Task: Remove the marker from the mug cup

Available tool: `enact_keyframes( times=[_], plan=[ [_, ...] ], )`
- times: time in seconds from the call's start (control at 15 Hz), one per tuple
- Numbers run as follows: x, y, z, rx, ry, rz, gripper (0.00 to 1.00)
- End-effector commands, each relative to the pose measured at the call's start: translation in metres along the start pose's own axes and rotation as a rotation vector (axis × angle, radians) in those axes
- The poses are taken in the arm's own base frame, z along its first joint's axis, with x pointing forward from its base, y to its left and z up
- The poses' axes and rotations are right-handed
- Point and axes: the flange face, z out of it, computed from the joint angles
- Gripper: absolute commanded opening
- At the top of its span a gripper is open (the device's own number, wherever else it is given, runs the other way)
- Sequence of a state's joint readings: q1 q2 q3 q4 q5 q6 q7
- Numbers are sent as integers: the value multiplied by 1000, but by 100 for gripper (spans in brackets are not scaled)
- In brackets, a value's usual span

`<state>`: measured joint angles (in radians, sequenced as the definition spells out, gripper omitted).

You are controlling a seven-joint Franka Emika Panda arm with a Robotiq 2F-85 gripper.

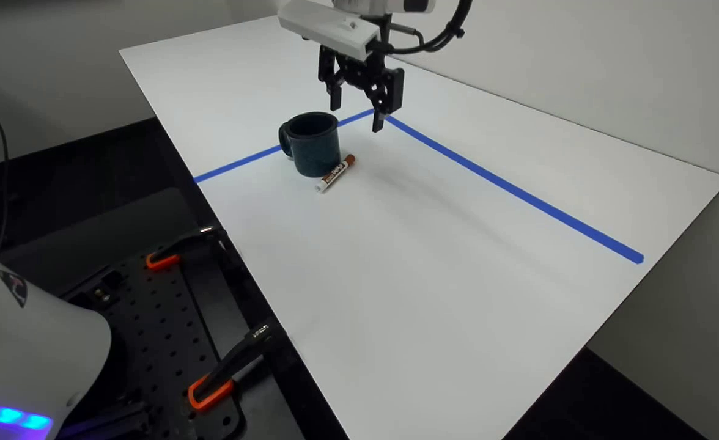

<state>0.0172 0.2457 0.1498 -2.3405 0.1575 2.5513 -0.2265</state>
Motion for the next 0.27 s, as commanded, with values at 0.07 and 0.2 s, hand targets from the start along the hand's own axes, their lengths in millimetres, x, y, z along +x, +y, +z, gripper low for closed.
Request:
enact_keyframes(
  times=[0.07, 0.2],
  plan=[
    [-21, -16, -40, -18, 8, 14, 100],
    [-24, -19, -48, -23, 13, 13, 100]
  ],
)
